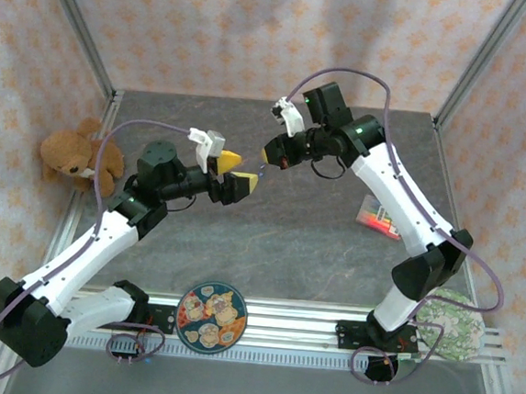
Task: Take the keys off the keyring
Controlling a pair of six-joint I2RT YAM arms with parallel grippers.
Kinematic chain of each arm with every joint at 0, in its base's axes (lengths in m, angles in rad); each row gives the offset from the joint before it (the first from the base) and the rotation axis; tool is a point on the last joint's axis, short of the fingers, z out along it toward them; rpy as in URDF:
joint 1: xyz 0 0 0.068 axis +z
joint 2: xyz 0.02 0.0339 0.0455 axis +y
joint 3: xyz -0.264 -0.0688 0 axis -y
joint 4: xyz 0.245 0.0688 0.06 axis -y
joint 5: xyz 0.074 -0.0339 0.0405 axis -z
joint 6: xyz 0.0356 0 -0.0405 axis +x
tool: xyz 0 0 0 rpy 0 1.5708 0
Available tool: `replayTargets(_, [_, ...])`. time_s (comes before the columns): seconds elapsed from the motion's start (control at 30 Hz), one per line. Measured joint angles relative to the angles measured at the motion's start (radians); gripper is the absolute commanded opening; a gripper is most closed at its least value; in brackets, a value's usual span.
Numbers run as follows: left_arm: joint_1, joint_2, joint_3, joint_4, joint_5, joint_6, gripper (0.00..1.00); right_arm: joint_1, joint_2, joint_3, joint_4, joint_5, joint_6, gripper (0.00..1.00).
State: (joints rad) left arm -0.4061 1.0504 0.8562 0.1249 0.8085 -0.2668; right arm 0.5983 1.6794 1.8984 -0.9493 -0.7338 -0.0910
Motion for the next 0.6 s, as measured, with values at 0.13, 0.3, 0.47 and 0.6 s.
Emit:
replayTargets(0.13, [0.0,0.04,0.013,0.018,0.076,-0.012,0.92,-0.004,-0.016,0.02,0.0,-0.065,0.0,0.0])
replayTargets(0.3, [0.0,0.094,0.034,0.068,0.152,-0.06,0.88,-0.004,-0.029,0.034,-0.001,-0.122,0.002,0.0])
replayTargets(0.47, [0.0,0.138,0.065,0.135,0.206,-0.123,0.86,-0.004,-0.029,0.035,0.0,-0.157,0.016,0.0])
replayTargets(0.6, [0.0,0.146,0.069,0.176,0.233,-0.159,0.79,-0.004,-0.029,0.04,0.0,-0.167,0.029,0.0])
